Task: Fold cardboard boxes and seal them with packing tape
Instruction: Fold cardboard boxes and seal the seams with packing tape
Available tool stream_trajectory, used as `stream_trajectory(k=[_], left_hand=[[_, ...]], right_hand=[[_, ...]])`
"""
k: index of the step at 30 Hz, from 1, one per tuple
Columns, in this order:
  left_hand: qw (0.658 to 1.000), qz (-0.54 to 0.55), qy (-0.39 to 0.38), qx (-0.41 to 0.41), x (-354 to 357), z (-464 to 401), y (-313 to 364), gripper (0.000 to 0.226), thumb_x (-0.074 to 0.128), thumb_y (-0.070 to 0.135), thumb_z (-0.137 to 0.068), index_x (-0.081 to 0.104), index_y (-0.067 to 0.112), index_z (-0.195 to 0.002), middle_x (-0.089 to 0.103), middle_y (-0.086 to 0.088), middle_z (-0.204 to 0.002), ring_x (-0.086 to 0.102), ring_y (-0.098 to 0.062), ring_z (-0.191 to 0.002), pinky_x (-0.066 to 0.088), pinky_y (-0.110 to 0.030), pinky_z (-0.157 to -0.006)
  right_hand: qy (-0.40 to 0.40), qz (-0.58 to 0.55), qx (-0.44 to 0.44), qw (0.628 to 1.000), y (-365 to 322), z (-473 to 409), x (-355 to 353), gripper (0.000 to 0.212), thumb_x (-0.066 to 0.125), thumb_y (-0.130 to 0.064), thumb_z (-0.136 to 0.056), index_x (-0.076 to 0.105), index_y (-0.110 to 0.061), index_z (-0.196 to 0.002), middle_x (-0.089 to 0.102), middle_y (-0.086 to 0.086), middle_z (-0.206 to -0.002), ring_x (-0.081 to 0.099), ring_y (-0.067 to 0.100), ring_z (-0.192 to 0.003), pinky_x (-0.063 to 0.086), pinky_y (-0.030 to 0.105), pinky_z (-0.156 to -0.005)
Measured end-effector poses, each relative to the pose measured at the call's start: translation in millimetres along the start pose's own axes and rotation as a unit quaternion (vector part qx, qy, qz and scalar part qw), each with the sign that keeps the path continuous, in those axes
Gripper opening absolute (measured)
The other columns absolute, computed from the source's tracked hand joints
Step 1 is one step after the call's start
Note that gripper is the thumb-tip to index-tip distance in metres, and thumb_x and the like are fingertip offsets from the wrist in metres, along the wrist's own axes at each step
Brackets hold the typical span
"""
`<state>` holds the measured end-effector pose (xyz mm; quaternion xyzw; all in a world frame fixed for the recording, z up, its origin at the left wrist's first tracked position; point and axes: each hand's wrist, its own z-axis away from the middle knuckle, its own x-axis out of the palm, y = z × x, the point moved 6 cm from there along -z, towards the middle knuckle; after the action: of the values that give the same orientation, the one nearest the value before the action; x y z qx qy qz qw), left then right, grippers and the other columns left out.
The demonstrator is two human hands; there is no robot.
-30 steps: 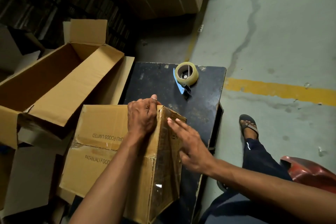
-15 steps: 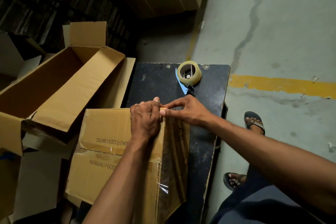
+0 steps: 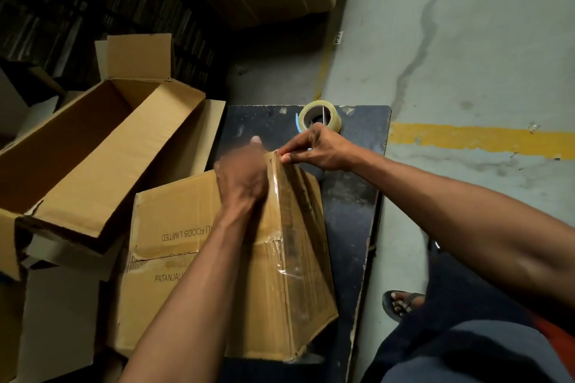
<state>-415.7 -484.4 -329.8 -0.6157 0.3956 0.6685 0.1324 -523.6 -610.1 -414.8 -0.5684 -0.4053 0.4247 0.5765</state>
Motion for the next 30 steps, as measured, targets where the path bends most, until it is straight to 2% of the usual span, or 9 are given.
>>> stream_trajectory(k=[3, 5, 7, 11, 15, 19, 23, 26, 30], left_hand=[[1.000, -0.010, 0.014, -0.003, 1.5, -3.4, -0.2, 0.066, 0.029, 0.052, -0.105, 0.065, 0.020, -0.060, 0.053, 0.000, -0.053, 0.051, -0.020, -0.054, 0.051, -0.052, -0.075], [1.000, -0.008, 0.018, 0.001, 1.2, -0.1, -0.8, 0.061, 0.031, 0.049, -0.106, 0.054, 0.027, -0.055, 0.046, 0.004, -0.050, 0.045, -0.016, -0.050, 0.048, -0.051, -0.072], [1.000, -0.005, 0.014, 0.004, 1.7, 0.7, -0.5, 0.059, 0.031, 0.049, -0.107, 0.055, 0.028, -0.057, 0.047, 0.006, -0.050, 0.045, -0.014, -0.051, 0.048, -0.051, -0.073], [1.000, -0.003, 0.016, 0.012, 0.3, 0.9, 2.5, 0.057, 0.031, 0.046, -0.107, 0.047, 0.028, -0.055, 0.042, 0.008, -0.051, 0.040, -0.012, -0.051, 0.048, -0.058, -0.077], [1.000, -0.003, -0.009, 0.002, 2.1, -0.2, 0.9, 0.064, 0.027, 0.052, -0.105, 0.075, 0.019, -0.079, 0.059, 0.004, -0.061, 0.056, -0.016, -0.063, 0.050, -0.057, -0.086], [1.000, -0.001, -0.004, 0.006, 0.4, 0.0, 2.1, 0.064, 0.026, 0.053, -0.105, 0.078, 0.024, -0.084, 0.066, 0.000, -0.067, 0.061, -0.022, -0.070, 0.049, -0.059, -0.089], [1.000, 0.008, 0.006, 0.012, -0.5, 1.4, 1.2, 0.064, 0.025, 0.054, -0.106, 0.079, 0.025, -0.086, 0.068, 0.001, -0.068, 0.062, -0.022, -0.069, 0.051, -0.059, -0.087], [0.998, 0.023, 0.053, 0.020, -7.3, 4.0, 1.6, 0.059, 0.028, 0.049, -0.108, 0.079, 0.024, -0.092, 0.071, -0.001, -0.078, 0.064, -0.023, -0.076, 0.051, -0.059, -0.083], [0.989, 0.018, 0.111, 0.092, -30.0, 30.8, 10.9, 0.039, 0.039, 0.038, -0.108, 0.073, 0.017, -0.102, 0.072, -0.001, -0.099, 0.062, -0.020, -0.096, 0.049, -0.056, -0.087]], right_hand=[[-0.001, 0.035, 0.033, 0.999, 16.2, 1.0, -6.8, 0.026, 0.068, -0.019, -0.099, 0.075, -0.014, -0.123, 0.078, -0.004, -0.109, 0.071, 0.008, -0.109, 0.055, 0.036, -0.103], [0.033, 0.051, 0.015, 0.998, 16.5, 4.6, -5.8, 0.034, 0.059, -0.032, -0.104, 0.069, -0.018, -0.134, 0.076, -0.006, -0.115, 0.067, 0.006, -0.115, 0.052, 0.040, -0.107], [0.061, 0.058, -0.013, 0.996, 4.0, 4.4, 1.2, 0.045, 0.052, -0.046, -0.105, 0.059, -0.025, -0.145, 0.069, -0.006, -0.132, 0.062, 0.005, -0.124, 0.050, 0.037, -0.109], [0.033, 0.125, -0.032, 0.991, -12.1, -3.3, 32.5, 0.065, 0.033, -0.069, -0.101, 0.036, -0.038, -0.157, 0.060, 0.003, -0.146, 0.056, 0.019, -0.133, 0.047, 0.043, -0.110], [0.021, 0.242, -0.033, 0.969, 16.5, 3.6, 36.6, 0.092, 0.008, -0.087, -0.089, 0.033, -0.033, -0.160, 0.059, 0.004, -0.145, 0.053, 0.026, -0.125, 0.044, 0.052, -0.101], [0.033, 0.275, -0.055, 0.959, 21.0, 21.7, 25.1, 0.095, 0.022, -0.088, -0.089, 0.021, -0.028, -0.164, 0.044, 0.004, -0.159, 0.047, 0.024, -0.133, 0.043, 0.052, -0.109], [0.058, 0.195, -0.127, 0.971, -11.7, 33.5, 33.3, 0.099, 0.042, -0.082, -0.088, 0.011, -0.028, -0.165, 0.028, 0.001, -0.168, 0.034, 0.019, -0.148, 0.030, 0.038, -0.120], [0.031, 0.249, -0.163, 0.954, -11.4, 36.3, 48.3, 0.106, 0.061, -0.071, -0.088, 0.005, -0.025, -0.165, 0.023, 0.003, -0.169, 0.034, 0.024, -0.150, 0.036, 0.051, -0.119], [-0.004, 0.302, -0.119, 0.946, 15.8, 45.3, 40.4, 0.119, 0.071, -0.070, -0.082, -0.005, -0.030, -0.165, 0.009, 0.001, -0.173, 0.022, 0.024, -0.155, 0.036, 0.058, -0.118]])
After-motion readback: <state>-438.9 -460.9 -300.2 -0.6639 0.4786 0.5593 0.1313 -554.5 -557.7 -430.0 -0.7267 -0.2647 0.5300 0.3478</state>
